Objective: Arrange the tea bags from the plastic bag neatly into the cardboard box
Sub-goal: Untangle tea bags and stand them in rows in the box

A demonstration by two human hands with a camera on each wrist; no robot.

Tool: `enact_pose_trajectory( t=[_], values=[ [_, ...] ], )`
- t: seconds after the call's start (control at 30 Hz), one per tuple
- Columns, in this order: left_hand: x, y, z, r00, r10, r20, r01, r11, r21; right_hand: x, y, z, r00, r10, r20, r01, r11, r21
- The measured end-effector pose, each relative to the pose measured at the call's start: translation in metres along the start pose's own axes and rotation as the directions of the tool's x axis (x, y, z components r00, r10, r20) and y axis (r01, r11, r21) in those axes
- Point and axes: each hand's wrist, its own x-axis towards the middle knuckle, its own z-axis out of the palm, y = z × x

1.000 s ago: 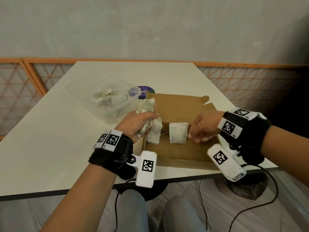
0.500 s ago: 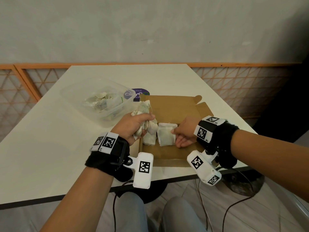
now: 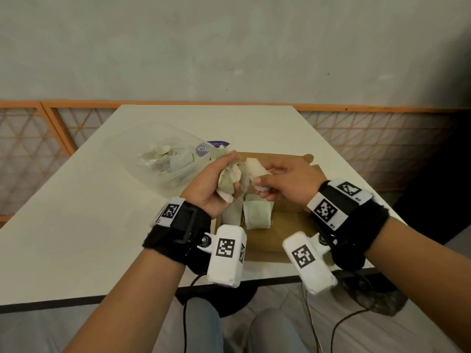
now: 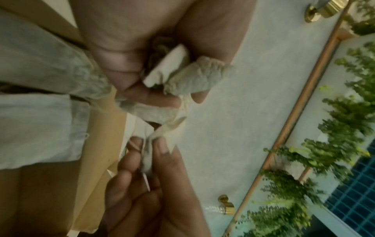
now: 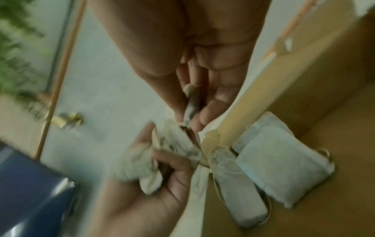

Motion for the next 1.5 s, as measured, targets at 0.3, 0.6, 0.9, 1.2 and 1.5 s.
enact_pose_trajectory(
  t=[0.3,0.6,0.9,1.2,1.5],
  values=[
    [0.004,-0.005,-0.013,0.995,-0.058,0.079,0.072,0.980,-0.186,0.001,0.006,0.003,0.980,-0.178,-0.087,0.166,0.977,-0.132],
    [0.007,-0.008,-0.017,0.988,-0.052,0.145,0.090,0.960,-0.267,0.004,0.012,0.008,0.981,-0.154,-0.120,0.120,0.960,-0.251],
    [0.010,-0.009,-0.020,0.984,0.070,0.163,-0.035,0.978,-0.204,0.020,0.021,0.008,0.986,0.163,0.040,-0.168,0.951,0.260],
    [0.017,-0.006,-0.023,0.998,0.053,-0.020,-0.055,0.990,-0.127,0.023,0.024,-0.013,0.981,0.184,0.061,-0.192,0.877,0.441],
    [0.017,-0.016,0.003,0.984,-0.001,0.178,-0.044,0.967,0.250,0.025,0.017,-0.011,0.995,0.044,0.086,-0.072,0.930,0.359]
  ],
)
